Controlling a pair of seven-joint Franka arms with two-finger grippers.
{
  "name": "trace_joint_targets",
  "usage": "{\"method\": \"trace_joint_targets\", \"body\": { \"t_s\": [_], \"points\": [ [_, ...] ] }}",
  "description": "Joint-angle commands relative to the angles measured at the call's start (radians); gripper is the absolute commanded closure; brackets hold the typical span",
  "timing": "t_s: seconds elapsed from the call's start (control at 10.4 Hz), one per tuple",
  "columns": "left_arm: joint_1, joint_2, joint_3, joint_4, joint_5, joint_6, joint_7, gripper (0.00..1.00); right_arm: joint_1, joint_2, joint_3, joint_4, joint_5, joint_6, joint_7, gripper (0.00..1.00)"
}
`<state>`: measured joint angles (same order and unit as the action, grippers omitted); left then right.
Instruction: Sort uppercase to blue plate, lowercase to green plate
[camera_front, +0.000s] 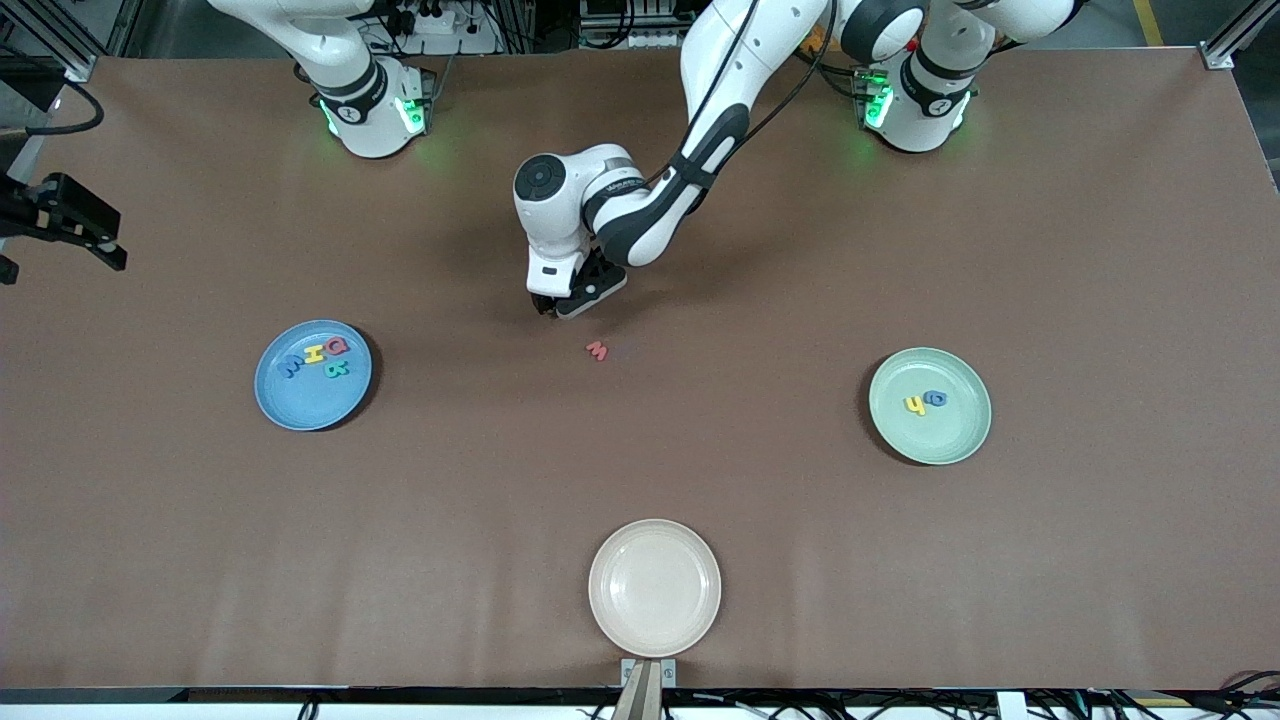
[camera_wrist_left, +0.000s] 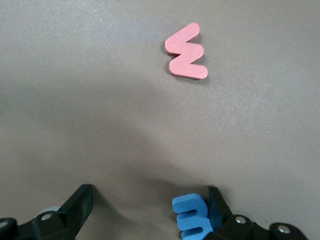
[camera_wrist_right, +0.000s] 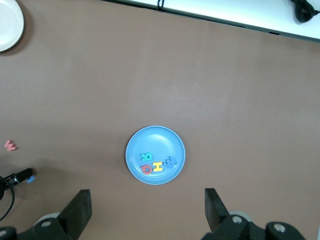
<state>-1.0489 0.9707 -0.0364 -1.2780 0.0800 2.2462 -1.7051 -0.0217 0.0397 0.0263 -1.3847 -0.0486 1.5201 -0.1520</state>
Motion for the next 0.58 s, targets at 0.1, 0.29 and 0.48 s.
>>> {"method": "trace_joint_targets", "body": {
  "t_s": [0.1,0.29,0.48],
  "points": [
    [-0.016,0.016,0.018,0.046,-0.014,-0.028,0.016,0.0,-0.04,0.005,-0.005,0.026,-0.007,-0.078,0.012,0.0],
    [-0.043,0.016,0.021,0.048,-0.014,-0.028,0.016,0.0,-0.044,0.009,-0.005,0.026,0.004,-0.098,0.012,0.0],
    [-0.057,0.017,0.021,0.046,-0.014,-0.028,0.016,0.0,-0.046,0.014,-0.005,0.026,0.024,-0.161,0.018,0.0]
  ]
}}
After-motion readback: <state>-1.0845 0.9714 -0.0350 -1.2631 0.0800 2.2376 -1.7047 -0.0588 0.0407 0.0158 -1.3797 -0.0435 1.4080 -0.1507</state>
